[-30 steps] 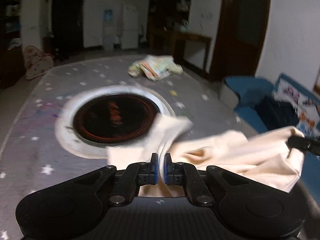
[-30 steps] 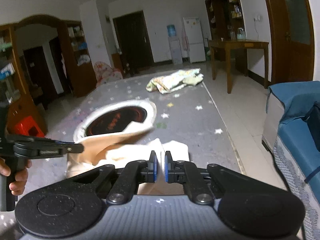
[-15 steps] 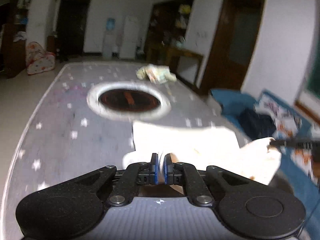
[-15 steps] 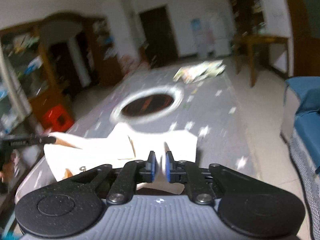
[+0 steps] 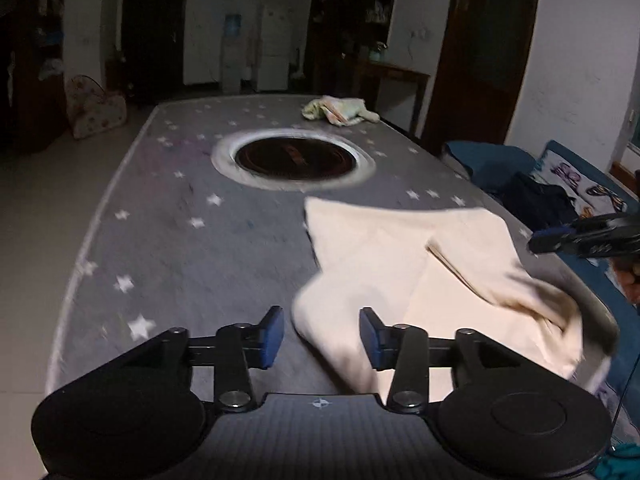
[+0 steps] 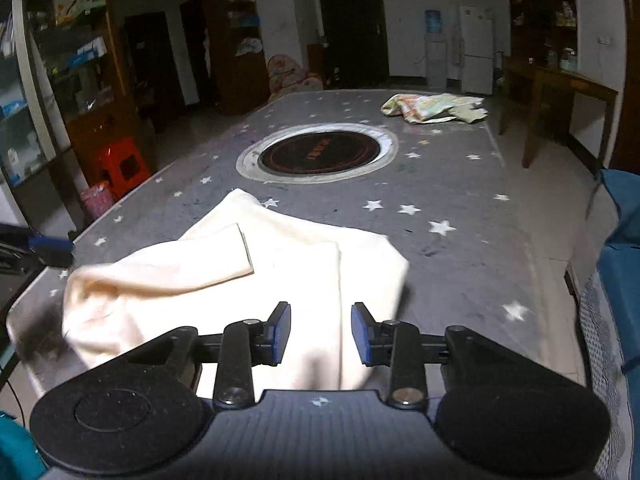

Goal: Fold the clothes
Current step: 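Lower the sweatshirt onto the table and open both grippers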

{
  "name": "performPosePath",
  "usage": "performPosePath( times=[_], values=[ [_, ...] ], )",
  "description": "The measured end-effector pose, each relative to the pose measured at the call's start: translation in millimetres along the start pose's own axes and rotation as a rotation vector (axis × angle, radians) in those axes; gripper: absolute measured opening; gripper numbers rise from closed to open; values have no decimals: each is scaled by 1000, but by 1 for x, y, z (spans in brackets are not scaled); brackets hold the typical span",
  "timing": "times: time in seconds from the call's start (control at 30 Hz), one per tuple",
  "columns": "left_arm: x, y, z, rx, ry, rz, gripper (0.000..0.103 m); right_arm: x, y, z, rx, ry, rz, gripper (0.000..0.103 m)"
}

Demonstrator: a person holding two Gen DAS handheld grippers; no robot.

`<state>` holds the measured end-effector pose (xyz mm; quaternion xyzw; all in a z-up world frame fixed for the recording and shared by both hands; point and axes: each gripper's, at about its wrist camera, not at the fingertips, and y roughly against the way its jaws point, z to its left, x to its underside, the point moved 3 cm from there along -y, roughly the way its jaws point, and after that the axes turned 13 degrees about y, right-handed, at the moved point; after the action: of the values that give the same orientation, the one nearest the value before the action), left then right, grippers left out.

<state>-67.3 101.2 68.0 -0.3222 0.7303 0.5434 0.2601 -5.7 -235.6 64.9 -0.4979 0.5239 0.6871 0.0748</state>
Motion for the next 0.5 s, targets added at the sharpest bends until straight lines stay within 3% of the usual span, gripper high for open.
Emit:
performPosePath(
  times=[0.23, 0.33, 0.43, 0.5],
  values=[
    [-26, -24, 10, -46, 42, -30, 59, -15, -58, -10, 47, -54, 21, 38],
    [-36, -42, 12, -45, 63, -28, 62, -13, -52, -25, 69, -139, -9, 51],
    [-48, -68, 7, -33, 63, -18, 65, -7, -39, -45, 104, -226, -33, 54],
    [-56, -85, 3, -28, 64, -11, 67, 0, -36, -61, 79, -306, -17, 54]
  ],
)
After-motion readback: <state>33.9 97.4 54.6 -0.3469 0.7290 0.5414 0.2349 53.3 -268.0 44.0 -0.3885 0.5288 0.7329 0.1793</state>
